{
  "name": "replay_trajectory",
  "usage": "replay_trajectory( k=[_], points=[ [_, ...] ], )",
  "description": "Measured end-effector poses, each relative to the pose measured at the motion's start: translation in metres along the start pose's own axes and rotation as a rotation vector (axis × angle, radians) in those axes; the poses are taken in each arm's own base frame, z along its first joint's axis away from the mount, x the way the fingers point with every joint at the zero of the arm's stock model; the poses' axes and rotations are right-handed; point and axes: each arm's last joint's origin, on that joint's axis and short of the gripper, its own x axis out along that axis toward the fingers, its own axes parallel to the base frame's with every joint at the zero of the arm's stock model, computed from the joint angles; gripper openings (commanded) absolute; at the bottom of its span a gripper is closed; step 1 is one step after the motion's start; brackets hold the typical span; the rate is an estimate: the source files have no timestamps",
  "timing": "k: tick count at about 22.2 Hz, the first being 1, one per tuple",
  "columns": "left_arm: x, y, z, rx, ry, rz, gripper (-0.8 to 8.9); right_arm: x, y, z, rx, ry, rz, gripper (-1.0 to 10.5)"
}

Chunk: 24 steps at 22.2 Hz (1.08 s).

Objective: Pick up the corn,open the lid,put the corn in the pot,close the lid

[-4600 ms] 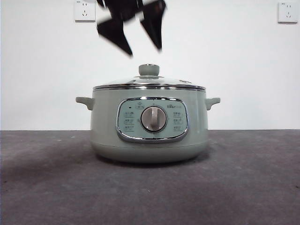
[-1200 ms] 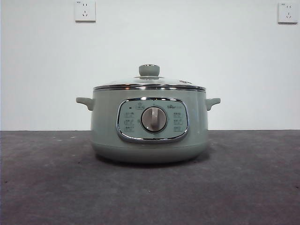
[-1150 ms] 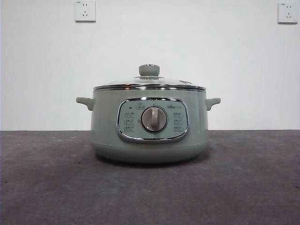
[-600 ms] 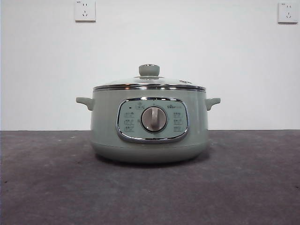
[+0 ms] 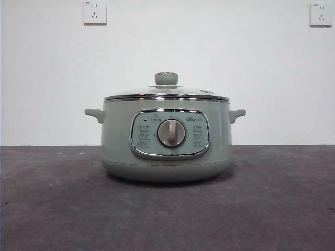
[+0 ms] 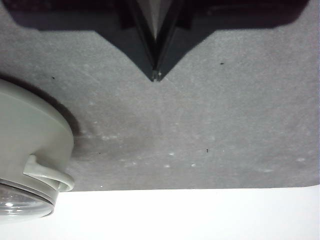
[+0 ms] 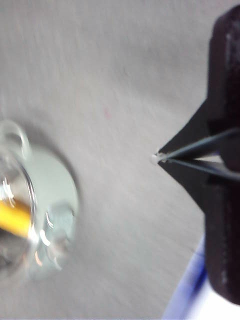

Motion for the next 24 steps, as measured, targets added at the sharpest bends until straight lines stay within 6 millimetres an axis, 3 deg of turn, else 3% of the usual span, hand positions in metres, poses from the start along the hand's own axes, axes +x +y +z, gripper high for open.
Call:
replay_trajectory(
  k=[3,5,11,16,24],
  points=[
    [0.0,0.0,0.0,0.0,0.0,0.0,-0.03,0.009,-0.012,0.003,0.087,-0.162,-0.072,0.0],
    [0.0,0.0,0.0,0.0,0.0,0.0,-0.03,0.025,-0.02,-0.008,0.131,-0.269,-0.088,0.0],
    [0.0,0.0,0.0,0.0,0.0,0.0,-0.03,0.097,-0.038,-0.079,0.153,-0.536,-0.231,0.0],
    [0.0,0.0,0.0,0.0,0.0,0.0,-0.03,0.134,-0.038,-0.128,0.183,-0.509,-0.306,0.0],
    [0.0,0.0,0.0,0.0,0.0,0.0,-0.03,0.161,-0.035,-0.165,0.201,-0.514,-0.347,0.0]
  ],
)
